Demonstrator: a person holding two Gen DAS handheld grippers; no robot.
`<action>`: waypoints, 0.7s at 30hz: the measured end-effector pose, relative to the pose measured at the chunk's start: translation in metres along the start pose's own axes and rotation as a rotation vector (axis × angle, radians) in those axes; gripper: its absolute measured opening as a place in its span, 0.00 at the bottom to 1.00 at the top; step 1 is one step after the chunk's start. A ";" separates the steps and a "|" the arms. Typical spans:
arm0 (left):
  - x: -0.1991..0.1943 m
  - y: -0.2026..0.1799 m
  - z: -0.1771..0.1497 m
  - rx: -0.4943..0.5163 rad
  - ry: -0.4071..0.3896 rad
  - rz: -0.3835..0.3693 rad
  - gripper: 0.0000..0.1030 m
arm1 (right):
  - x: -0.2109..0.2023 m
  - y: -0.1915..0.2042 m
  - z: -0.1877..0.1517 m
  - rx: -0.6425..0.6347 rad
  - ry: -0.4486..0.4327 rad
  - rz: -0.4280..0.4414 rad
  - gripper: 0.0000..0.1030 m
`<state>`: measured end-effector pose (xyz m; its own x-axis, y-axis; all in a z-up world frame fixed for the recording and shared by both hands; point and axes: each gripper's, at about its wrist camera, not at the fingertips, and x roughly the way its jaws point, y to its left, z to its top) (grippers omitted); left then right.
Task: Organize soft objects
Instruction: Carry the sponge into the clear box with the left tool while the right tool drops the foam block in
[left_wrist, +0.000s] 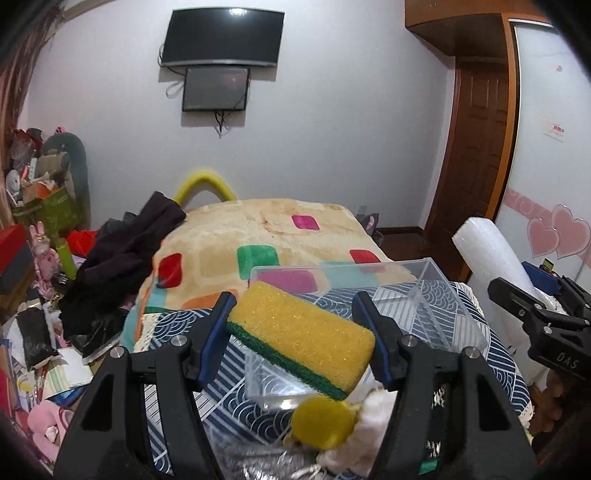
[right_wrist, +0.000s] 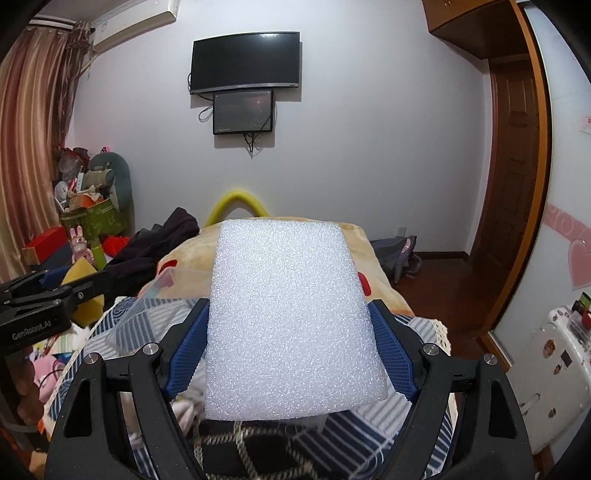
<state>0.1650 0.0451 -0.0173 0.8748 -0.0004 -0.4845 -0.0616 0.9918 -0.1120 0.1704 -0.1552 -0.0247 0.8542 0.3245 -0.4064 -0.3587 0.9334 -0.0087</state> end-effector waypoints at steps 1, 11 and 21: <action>0.007 0.000 0.002 0.000 0.015 0.004 0.62 | 0.003 0.001 0.001 -0.002 0.005 0.004 0.79; 0.070 -0.014 -0.004 0.050 0.174 -0.015 0.62 | 0.047 0.014 -0.013 -0.080 0.138 0.034 0.79; 0.098 -0.019 -0.015 0.068 0.255 -0.010 0.71 | 0.066 0.012 -0.023 -0.131 0.252 0.059 0.80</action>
<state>0.2444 0.0245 -0.0757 0.7255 -0.0340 -0.6874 -0.0138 0.9979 -0.0639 0.2136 -0.1261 -0.0727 0.7158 0.3143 -0.6236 -0.4649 0.8808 -0.0898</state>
